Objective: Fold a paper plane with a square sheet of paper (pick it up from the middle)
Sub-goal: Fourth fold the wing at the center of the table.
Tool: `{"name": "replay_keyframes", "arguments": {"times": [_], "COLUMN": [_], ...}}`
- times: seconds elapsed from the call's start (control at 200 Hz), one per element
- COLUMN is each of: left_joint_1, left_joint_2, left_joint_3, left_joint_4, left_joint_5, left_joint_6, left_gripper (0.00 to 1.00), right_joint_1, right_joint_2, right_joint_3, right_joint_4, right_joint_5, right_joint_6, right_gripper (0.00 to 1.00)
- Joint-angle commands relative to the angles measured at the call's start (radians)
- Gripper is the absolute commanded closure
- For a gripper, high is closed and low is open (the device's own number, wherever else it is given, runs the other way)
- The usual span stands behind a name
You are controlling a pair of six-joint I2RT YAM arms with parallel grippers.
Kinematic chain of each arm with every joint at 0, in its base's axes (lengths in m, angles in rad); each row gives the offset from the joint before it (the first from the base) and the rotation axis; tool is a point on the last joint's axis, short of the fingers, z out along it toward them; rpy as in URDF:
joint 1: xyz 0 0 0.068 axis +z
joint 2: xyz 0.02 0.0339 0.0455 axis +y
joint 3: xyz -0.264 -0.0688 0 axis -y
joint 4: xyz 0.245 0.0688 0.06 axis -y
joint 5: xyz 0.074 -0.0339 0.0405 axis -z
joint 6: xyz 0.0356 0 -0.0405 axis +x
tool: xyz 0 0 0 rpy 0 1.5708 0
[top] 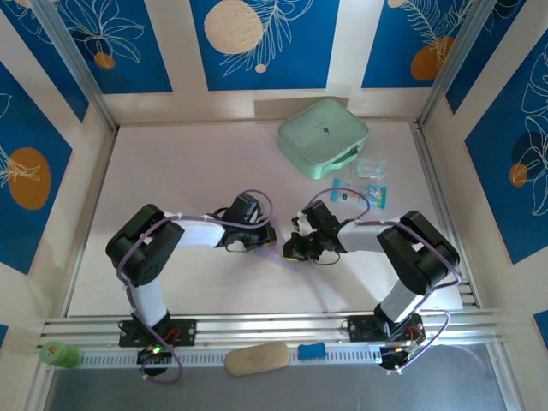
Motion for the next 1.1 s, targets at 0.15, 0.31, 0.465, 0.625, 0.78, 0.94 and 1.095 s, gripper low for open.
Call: {"name": "replay_keyframes", "arguments": {"times": [0.15,0.31,0.465,0.625,0.78,0.94,1.095], "left_joint_1": [0.001,-0.005,-0.026,-0.071,-0.093,-0.087,-0.081], "left_joint_2": [-0.006,-0.077,-0.103,-0.077,-0.026,0.02,0.039], "left_joint_3": [0.045,0.046,0.022,0.003,-0.011,-0.015,-0.017], "left_joint_4": [-0.108,-0.104,-0.089,-0.049,-0.019,-0.039,-0.084], "left_joint_5": [-0.027,-0.035,-0.019,-0.011,-0.016,-0.055,-0.077], "left_joint_6": [0.072,0.071,0.056,0.018,-0.018,-0.029,-0.023], "left_gripper": [0.96,0.92,1.0,1.0,1.0,1.0,1.0], "right_joint_1": [-0.037,-0.04,-0.041,-0.043,-0.043,-0.043,-0.043], "right_joint_2": [0.024,0.024,0.032,0.033,0.032,0.028,0.007], "right_joint_3": [-0.111,-0.108,-0.103,-0.104,-0.104,-0.106,-0.104], "right_joint_4": [0.041,0.035,0.034,0.032,0.032,0.034,0.026], "right_joint_5": [-0.041,-0.038,-0.041,-0.04,-0.042,-0.048,-0.05], "right_joint_6": [0.069,0.084,0.107,0.12,0.123,0.12,0.104], "right_gripper": [0.98,1.0,1.0,1.0,1.0,1.0,1.0]}}
